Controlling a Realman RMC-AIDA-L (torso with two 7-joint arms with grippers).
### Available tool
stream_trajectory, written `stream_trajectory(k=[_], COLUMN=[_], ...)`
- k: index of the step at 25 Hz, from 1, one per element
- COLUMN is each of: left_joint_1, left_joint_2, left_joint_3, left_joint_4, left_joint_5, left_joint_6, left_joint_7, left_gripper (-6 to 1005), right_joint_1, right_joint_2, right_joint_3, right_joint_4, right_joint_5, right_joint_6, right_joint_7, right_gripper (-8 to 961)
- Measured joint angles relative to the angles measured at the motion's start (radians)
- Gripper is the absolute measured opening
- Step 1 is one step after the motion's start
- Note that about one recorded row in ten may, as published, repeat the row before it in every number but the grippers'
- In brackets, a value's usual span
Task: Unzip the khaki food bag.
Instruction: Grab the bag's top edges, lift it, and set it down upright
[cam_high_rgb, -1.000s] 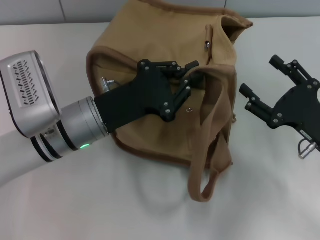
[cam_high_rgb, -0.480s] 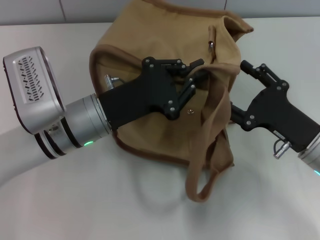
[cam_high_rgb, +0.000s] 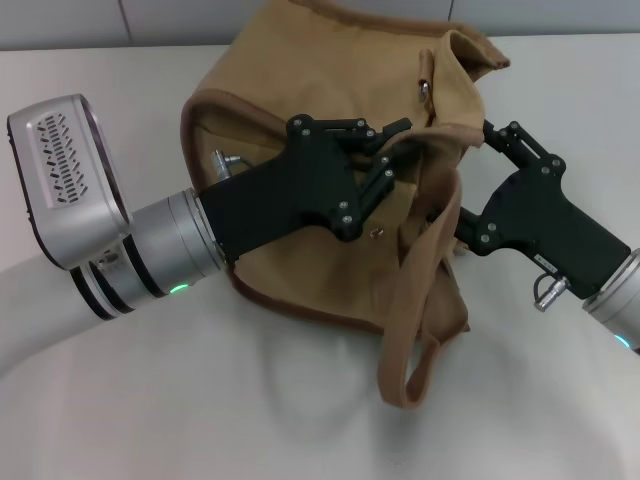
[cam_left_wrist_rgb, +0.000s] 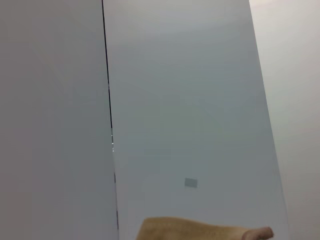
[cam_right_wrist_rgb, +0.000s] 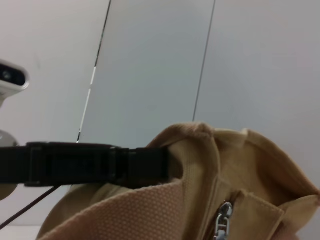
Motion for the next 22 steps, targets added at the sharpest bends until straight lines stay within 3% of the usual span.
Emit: stream_trajectory(k=[10,22], left_joint_1=[-0.001,-0.002], left_joint_2=[0.000,0.000], left_joint_3=[0.002,0.002], left_joint_4=[-0.009,-0.014], left_joint_5=[0.003,0.003], left_joint_6=[0.004,0.010], left_joint_7=[0.000,0.000], left_gripper=[90,90], right_joint_1=[-0.004,-0.003], right_joint_2=[0.001,0.000], right_joint_3=[0.115,0.107], right_joint_4=[0.024,0.020], right_joint_5=[0.004,-0.002], right_joint_6=[0.016,0.029], right_joint_7=[0.012,0.003], right_gripper=[794,794])
